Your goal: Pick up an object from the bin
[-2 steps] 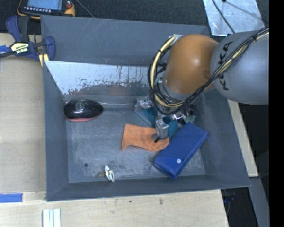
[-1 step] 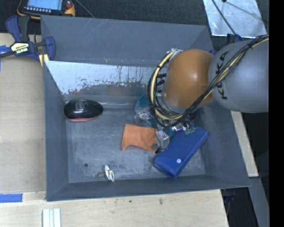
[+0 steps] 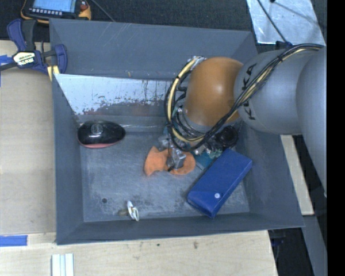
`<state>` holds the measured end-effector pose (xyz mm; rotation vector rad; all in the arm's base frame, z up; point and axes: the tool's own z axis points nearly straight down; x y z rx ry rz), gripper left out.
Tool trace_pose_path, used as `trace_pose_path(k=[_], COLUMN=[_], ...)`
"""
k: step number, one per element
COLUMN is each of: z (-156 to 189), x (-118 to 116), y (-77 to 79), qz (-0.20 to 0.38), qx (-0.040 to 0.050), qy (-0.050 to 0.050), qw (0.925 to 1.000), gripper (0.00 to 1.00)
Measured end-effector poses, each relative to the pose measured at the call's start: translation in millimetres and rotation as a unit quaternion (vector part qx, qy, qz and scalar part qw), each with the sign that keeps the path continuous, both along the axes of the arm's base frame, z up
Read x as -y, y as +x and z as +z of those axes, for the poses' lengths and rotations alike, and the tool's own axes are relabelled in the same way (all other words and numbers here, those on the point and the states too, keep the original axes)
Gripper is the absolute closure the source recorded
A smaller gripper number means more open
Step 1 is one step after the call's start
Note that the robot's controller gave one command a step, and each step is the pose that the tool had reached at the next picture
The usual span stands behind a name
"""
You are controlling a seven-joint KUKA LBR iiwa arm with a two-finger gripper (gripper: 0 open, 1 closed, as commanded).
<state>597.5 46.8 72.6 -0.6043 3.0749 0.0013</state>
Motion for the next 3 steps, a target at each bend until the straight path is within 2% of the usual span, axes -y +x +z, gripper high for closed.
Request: trace_pose_path(k=[2, 3], z=[1, 37], x=[0, -30], y=[-0.4, 8.6], qz=[-0.001, 0.194], qx=[-0.0002, -0.0013], qy=[0.000, -0.001], qw=[1.0000, 0.9809], gripper=[1.00, 1.00])
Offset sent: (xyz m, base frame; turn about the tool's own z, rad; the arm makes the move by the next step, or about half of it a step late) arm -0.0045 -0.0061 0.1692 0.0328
